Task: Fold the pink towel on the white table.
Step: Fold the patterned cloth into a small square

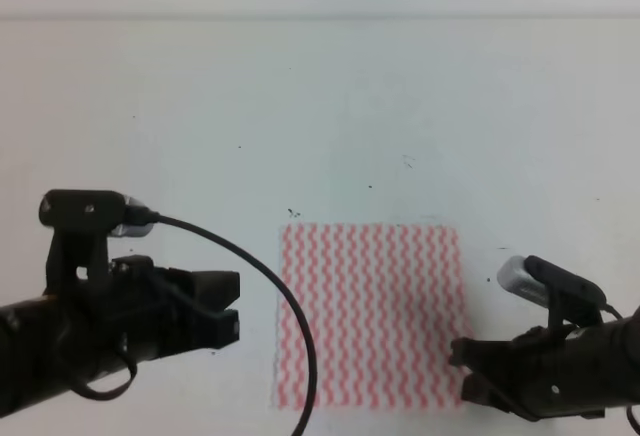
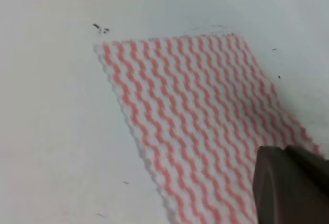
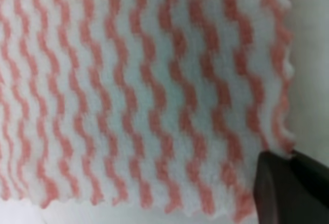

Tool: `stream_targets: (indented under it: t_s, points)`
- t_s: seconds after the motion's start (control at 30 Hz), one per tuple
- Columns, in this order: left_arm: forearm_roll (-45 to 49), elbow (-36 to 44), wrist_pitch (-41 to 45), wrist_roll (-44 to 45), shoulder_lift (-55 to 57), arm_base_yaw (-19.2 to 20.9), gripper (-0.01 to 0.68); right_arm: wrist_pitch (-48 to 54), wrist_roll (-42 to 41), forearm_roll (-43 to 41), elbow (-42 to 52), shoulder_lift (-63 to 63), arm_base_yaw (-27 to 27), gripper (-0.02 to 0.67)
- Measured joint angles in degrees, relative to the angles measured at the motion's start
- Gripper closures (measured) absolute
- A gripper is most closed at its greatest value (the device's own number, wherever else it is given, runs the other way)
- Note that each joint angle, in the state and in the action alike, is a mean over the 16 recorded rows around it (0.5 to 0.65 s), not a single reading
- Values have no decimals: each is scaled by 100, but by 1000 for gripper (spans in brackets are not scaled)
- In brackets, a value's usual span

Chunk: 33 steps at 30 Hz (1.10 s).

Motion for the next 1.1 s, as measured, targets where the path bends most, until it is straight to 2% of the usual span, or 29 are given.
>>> stream_targets:
  t_s: [0.4, 0.63, 0.83, 1.1]
  points:
    - [-7, 4, 21, 807, 238, -1, 678, -84, -41, -82, -565, -219, -2, 665]
    - [-168, 8, 298, 1872, 367, -3, 662, -237, -98, -110, -896, -146, -3, 665]
    - [-408, 9, 719, 2876, 461, -8, 563, -355, -145, -127, -1058, 19, -3, 666]
    - [-939, 8, 1209, 4306, 807, -10, 396, -419, -212, -146, -1227, 220, -2, 666]
